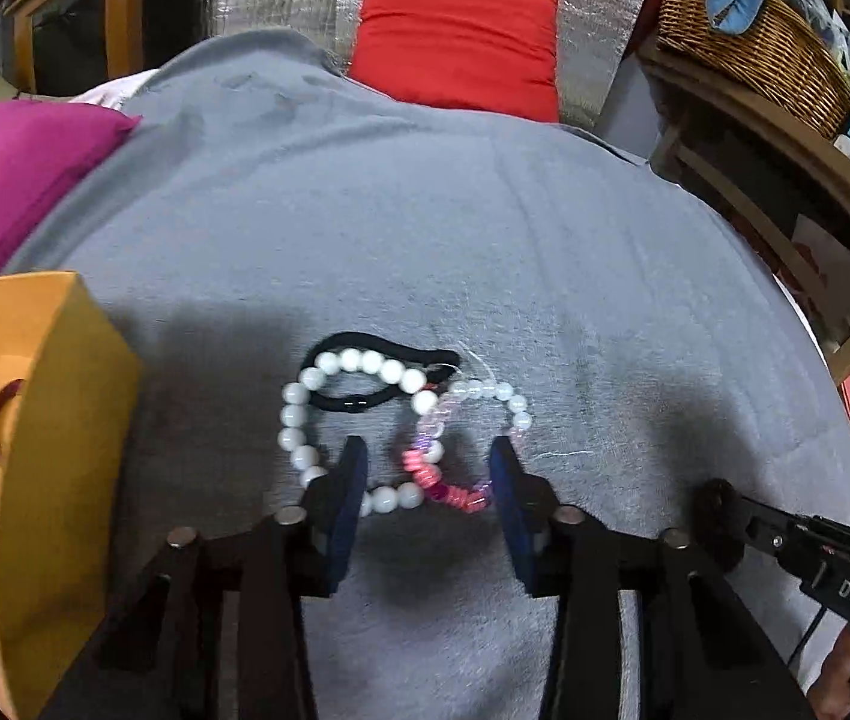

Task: Organize jewelry
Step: 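Grasp the black hair tie with the right tool while the left tool grasps the white pearl bracelet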

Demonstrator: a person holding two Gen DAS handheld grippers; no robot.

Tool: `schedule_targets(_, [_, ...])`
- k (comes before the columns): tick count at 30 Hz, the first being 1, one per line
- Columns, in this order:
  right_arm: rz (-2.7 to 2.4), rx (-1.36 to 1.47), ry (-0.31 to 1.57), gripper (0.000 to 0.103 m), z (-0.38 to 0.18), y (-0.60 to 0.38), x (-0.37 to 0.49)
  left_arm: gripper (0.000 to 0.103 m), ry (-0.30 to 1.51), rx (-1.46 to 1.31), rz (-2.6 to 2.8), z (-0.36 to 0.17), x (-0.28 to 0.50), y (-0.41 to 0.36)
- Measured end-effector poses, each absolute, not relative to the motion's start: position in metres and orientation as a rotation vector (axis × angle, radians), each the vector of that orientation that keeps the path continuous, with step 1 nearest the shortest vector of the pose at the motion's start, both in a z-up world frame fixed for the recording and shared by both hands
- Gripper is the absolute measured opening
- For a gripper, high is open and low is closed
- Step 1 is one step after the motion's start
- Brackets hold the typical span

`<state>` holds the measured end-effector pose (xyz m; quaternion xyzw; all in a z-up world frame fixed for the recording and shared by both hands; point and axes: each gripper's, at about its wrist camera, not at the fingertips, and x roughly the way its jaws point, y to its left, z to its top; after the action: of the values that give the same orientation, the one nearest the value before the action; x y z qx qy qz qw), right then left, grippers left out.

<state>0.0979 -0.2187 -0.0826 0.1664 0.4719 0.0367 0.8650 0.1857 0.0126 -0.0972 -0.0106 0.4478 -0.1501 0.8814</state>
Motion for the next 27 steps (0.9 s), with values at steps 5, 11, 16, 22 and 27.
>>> schedule_targets(5, [0.083,0.344,0.992,0.009,-0.082,-0.220,0.093,0.009,0.925,0.009,-0.317,-0.100,0.185,0.001])
schedule_targets(11, [0.068,0.358,0.978,0.009,-0.076,-0.223,0.091,0.009,0.906,0.021,-0.388,-0.089,0.173,-0.004])
schedule_targets(16, [0.056,0.382,0.946,0.009,-0.068,-0.229,0.089,0.009,0.896,0.037,-0.444,-0.077,0.159,-0.005])
schedule_targets(22, [0.054,0.371,0.932,0.009,-0.064,-0.231,0.085,0.009,0.932,0.118,-0.554,-0.078,0.135,-0.020])
schedule_targets(27, [0.039,0.369,0.938,0.009,-0.065,-0.237,0.082,0.015,0.969,0.207,-0.528,-0.084,0.127,-0.019])
